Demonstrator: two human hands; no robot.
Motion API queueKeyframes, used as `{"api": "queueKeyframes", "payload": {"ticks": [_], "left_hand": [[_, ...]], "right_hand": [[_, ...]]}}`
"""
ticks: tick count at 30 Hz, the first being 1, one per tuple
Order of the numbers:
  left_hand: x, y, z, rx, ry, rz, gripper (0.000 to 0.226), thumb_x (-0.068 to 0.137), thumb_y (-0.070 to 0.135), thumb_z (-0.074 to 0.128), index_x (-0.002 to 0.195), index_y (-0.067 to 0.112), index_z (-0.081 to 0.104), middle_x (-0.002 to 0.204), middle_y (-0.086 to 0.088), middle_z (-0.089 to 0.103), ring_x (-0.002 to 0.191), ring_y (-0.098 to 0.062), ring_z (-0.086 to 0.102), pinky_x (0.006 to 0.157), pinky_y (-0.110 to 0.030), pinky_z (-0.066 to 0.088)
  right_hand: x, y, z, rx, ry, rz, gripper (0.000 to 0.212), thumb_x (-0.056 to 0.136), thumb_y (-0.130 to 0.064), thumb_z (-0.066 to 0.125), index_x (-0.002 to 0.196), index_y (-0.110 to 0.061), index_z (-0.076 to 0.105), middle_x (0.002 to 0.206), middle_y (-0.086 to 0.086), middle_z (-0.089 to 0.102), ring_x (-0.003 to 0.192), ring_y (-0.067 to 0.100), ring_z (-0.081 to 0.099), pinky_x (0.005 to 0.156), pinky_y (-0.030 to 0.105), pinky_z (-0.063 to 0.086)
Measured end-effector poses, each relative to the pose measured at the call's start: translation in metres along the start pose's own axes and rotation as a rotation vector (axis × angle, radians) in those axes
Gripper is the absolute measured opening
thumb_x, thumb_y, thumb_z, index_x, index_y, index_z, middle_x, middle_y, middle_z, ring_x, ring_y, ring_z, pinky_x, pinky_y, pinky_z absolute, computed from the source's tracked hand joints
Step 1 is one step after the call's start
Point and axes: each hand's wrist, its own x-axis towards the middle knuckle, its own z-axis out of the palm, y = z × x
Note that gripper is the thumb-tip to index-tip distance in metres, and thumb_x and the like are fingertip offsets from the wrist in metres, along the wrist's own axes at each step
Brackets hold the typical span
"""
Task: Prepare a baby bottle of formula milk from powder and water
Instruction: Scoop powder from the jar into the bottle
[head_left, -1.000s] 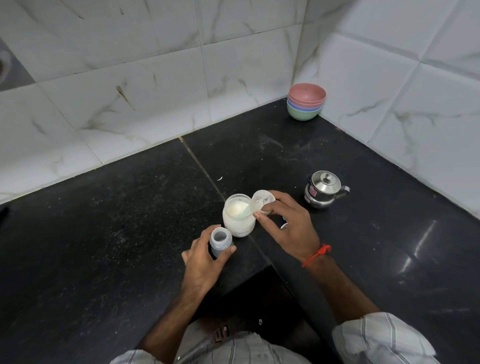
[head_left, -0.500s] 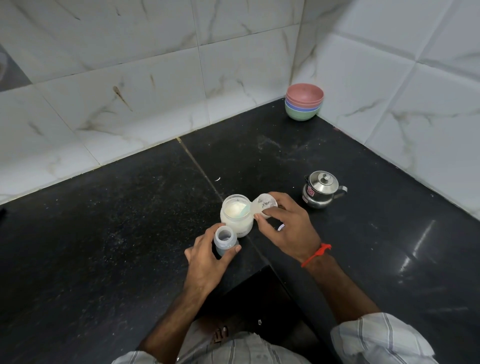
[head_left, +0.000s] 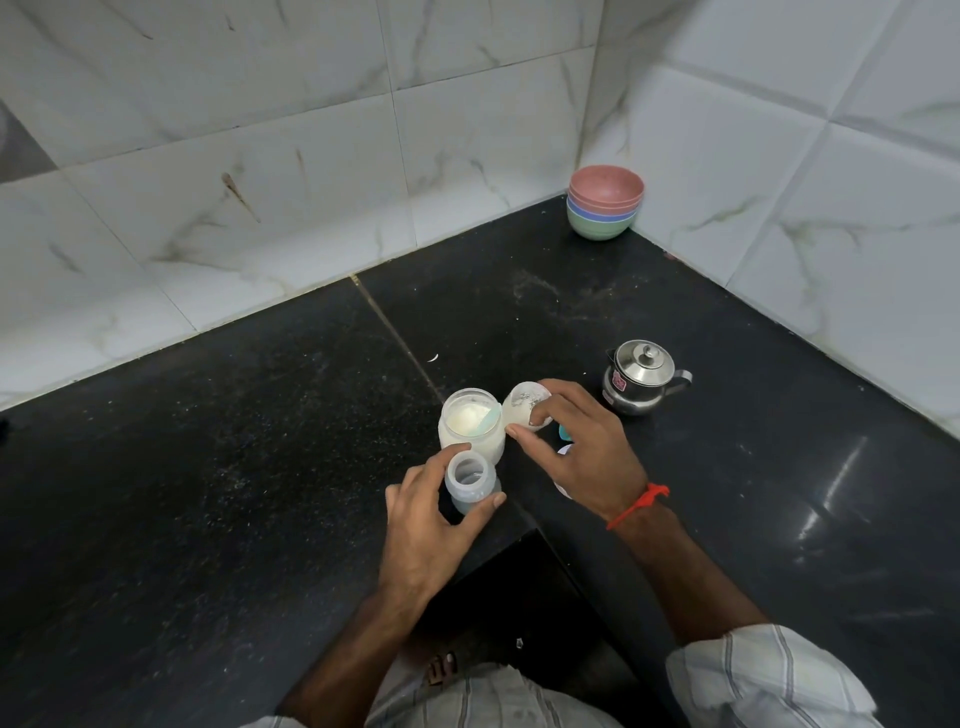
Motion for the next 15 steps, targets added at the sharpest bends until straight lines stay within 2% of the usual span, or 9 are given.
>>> {"api": "queueKeyframes", "payload": {"ticks": [3,5,7,9,11,15], "left_hand": [[0.001,0.011,0.0,0.001,-0.019,0.035,0.062,0.076,0.068,0.069,0.131,0.043,0.054,0.123,0.032,0.058,0.116,0.004,0.049,0.096,-0.015,0.029],[0.003,0.016,0.0,0.02,-0.031,0.059,0.063,0.076,0.072,0.065,0.131,0.044,0.054,0.124,0.029,0.059,0.115,0.003,0.05,0.098,-0.02,0.032],[0.005,0.022,0.0,0.034,-0.035,0.069,0.064,0.075,0.073,0.064,0.131,0.045,0.052,0.124,0.029,0.058,0.113,0.003,0.048,0.098,-0.027,0.037],[0.008,0.028,0.0,0.021,-0.04,0.071,0.063,0.075,0.068,0.07,0.131,0.045,0.052,0.12,0.033,0.054,0.109,0.01,0.045,0.099,-0.031,0.039],[0.011,0.032,0.002,-0.029,-0.046,0.08,0.061,0.076,0.059,0.077,0.13,0.043,0.054,0.122,0.033,0.056,0.114,0.015,0.046,0.102,-0.033,0.043],[0.018,0.043,0.006,-0.126,-0.051,0.086,0.065,0.076,0.049,0.084,0.133,0.034,0.058,0.131,0.021,0.062,0.122,0.0,0.057,0.098,-0.036,0.057]], "right_hand": [[0.0,-0.003,-0.004,0.011,-0.022,0.024,0.032,0.088,-0.037,0.074,0.09,-0.008,0.061,0.116,0.008,0.067,0.106,0.012,0.063,0.094,0.013,0.049],[0.0,-0.006,-0.007,0.064,-0.048,0.084,0.035,0.087,-0.039,0.075,0.099,-0.014,0.055,0.121,0.003,0.065,0.109,0.011,0.064,0.093,0.024,0.055],[0.001,-0.008,-0.012,0.13,-0.086,0.149,0.043,0.085,-0.034,0.081,0.113,-0.02,0.051,0.126,-0.003,0.063,0.113,0.011,0.066,0.096,0.027,0.056],[0.001,-0.01,-0.017,0.163,-0.111,0.165,0.057,0.083,-0.027,0.085,0.127,-0.019,0.05,0.129,-0.005,0.061,0.117,0.007,0.064,0.102,0.022,0.052],[0.001,-0.011,-0.024,0.139,-0.113,0.142,0.06,0.083,-0.023,0.086,0.132,-0.013,0.052,0.129,-0.004,0.059,0.117,0.006,0.061,0.103,0.017,0.05],[0.003,-0.016,-0.04,0.072,-0.132,0.063,0.055,0.085,-0.023,0.083,0.129,-0.01,0.054,0.128,0.001,0.058,0.116,0.004,0.057,0.101,0.014,0.047]]}}
